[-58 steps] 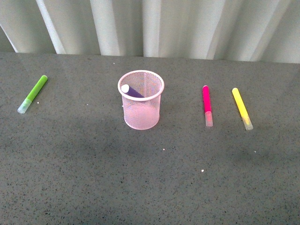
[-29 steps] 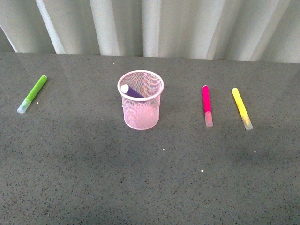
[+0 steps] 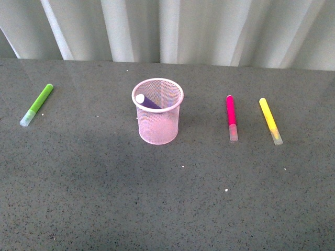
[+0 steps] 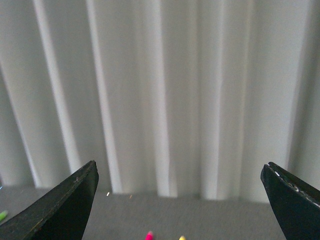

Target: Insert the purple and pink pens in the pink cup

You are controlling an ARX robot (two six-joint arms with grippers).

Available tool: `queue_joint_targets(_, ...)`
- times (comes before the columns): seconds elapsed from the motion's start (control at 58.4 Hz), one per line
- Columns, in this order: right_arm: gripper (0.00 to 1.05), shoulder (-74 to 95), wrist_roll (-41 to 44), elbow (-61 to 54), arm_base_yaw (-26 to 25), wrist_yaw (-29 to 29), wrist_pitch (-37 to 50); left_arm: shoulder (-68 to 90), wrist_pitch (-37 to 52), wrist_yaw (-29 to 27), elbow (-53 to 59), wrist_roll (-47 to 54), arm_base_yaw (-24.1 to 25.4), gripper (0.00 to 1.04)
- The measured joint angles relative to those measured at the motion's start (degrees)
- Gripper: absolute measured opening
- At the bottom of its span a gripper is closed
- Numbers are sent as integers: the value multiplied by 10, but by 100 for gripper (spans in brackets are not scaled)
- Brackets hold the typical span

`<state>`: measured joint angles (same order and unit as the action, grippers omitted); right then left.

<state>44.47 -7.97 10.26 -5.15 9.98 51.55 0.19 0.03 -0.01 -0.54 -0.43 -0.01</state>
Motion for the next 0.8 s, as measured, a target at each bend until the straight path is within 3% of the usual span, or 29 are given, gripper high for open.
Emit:
queue_joint_targets(0.068,98,117,-21,82,-3,-18,21,0,0,0,0,0,0,80)
queue_joint_targets(0.188,98,336,-33,263,6,-69,-61,0,0,0,0,0,0,100)
queue_joint_targets(0.325,98,600,-43,510,41,-116,-268,0,0,0,0,1,0,98)
queue_joint_targets(0.582,98,830,-64,727,128,-95,-524,0,0,0,0,1,0,98)
queue_joint_targets(0.702,98,896,-91,794,169,-90,-592,0,0,0,0,1,0,98)
queue_joint_targets(0.805,98,924,-111,803,185,-91,-599,0,0,0,0,1,0,98)
